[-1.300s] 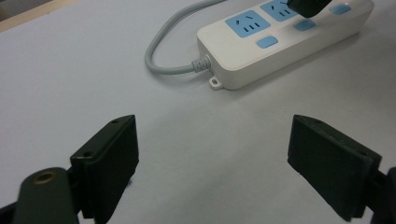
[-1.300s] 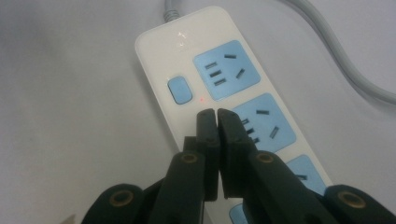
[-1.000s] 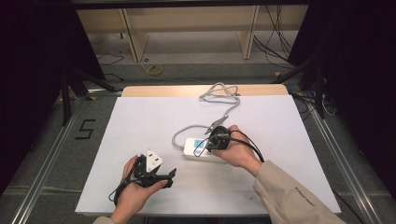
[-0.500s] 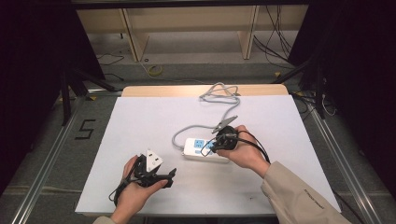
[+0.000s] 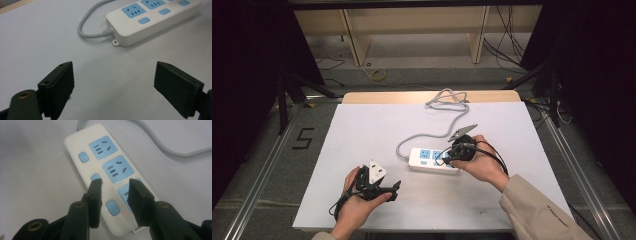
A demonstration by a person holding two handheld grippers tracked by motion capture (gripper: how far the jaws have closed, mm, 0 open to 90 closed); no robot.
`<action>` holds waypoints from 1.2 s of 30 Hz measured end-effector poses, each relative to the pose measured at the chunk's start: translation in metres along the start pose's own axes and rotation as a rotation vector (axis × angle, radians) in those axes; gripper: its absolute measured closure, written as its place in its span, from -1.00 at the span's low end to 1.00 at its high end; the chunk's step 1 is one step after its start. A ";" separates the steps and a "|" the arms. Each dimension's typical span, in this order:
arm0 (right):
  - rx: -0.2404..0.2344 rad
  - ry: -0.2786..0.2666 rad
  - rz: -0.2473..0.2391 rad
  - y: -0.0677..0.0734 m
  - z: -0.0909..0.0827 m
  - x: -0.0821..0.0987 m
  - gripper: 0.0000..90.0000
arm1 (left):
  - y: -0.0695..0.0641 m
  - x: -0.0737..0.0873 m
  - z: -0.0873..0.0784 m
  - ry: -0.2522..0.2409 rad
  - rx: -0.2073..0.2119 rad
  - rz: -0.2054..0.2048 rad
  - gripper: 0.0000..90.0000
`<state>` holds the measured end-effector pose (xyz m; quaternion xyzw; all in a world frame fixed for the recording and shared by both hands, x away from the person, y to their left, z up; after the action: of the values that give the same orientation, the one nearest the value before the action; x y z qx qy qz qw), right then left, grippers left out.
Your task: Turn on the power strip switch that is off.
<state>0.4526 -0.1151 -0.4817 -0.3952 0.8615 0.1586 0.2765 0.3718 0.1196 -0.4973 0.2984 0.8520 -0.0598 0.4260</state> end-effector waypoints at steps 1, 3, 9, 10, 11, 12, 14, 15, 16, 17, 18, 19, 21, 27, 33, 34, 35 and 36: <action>0.002 -0.005 0.006 -0.001 -0.001 0.001 0.39 | 0.000 0.000 0.000 0.000 0.001 -0.002 -0.64; 0.005 -0.014 0.020 -0.003 -0.004 0.004 0.37 | 0.000 0.000 0.000 0.000 0.001 -0.002 -0.64; 0.018 -0.052 0.035 -0.010 -0.013 0.010 0.30 | -0.001 0.000 0.000 0.005 0.004 -0.002 -0.64; 0.018 -0.057 0.040 -0.011 -0.015 0.012 0.29 | -0.001 0.000 0.000 0.006 0.004 -0.003 -0.64; 0.020 -0.060 0.042 -0.012 -0.017 0.014 0.27 | -0.001 0.001 0.000 0.006 0.003 -0.004 -0.64; 0.023 -0.064 0.042 -0.013 -0.018 0.016 0.27 | -0.001 0.001 0.000 0.004 0.003 -0.004 -0.64; 0.025 -0.071 0.049 -0.016 -0.021 0.020 0.25 | -0.001 0.001 0.000 0.005 0.004 -0.004 -0.64; 0.024 -0.077 0.048 -0.017 -0.023 0.023 0.24 | -0.001 0.001 0.000 0.006 0.005 -0.003 -0.64; 0.027 -0.078 0.051 -0.019 -0.024 0.026 0.22 | -0.001 0.001 0.001 0.005 0.004 -0.005 -0.64; 0.027 -0.085 0.051 -0.020 -0.026 0.028 0.21 | -0.002 0.001 0.001 0.006 0.005 -0.003 -0.64; 0.029 -0.093 0.055 -0.022 -0.028 0.030 0.19 | -0.002 0.001 0.001 0.007 0.005 -0.004 -0.64; 0.031 -0.099 0.065 -0.023 -0.030 0.033 0.18 | -0.002 0.001 0.001 0.007 0.005 -0.004 -0.65; 0.033 -0.115 0.072 -0.026 -0.033 0.038 0.15 | -0.002 0.001 0.001 0.008 0.006 -0.003 -0.65; 0.042 -0.145 0.087 -0.033 -0.043 0.053 0.06 | -0.001 0.001 0.001 0.009 0.004 -0.003 -0.64; 0.061 -0.175 0.092 -0.037 -0.052 0.069 0.02 | -0.001 0.001 0.000 0.009 0.005 -0.002 -0.64; 0.066 -0.177 0.095 -0.037 -0.054 0.072 0.02 | -0.001 0.001 0.001 0.009 0.006 -0.002 -0.65; 0.071 -0.178 0.095 -0.038 -0.055 0.075 0.02 | -0.002 0.001 0.001 0.009 0.006 -0.002 -0.65; 0.076 -0.182 0.096 -0.039 -0.056 0.077 0.02 | -0.002 0.001 0.001 0.009 0.006 -0.002 -0.65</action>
<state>0.4215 -0.2129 -0.4858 -0.3266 0.8562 0.1741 0.3605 0.3707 0.1184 -0.4988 0.2993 0.8539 -0.0616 0.4213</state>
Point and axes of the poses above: each handheld gripper's, and its own axes: z roughly forward along the jaws, x roughly out of its underside, y roughly to its left, the point moved 7 cm from there along z, roughly forward along the jaws, and after that the axes turned 3 degrees about z, right-handed, at the moved point
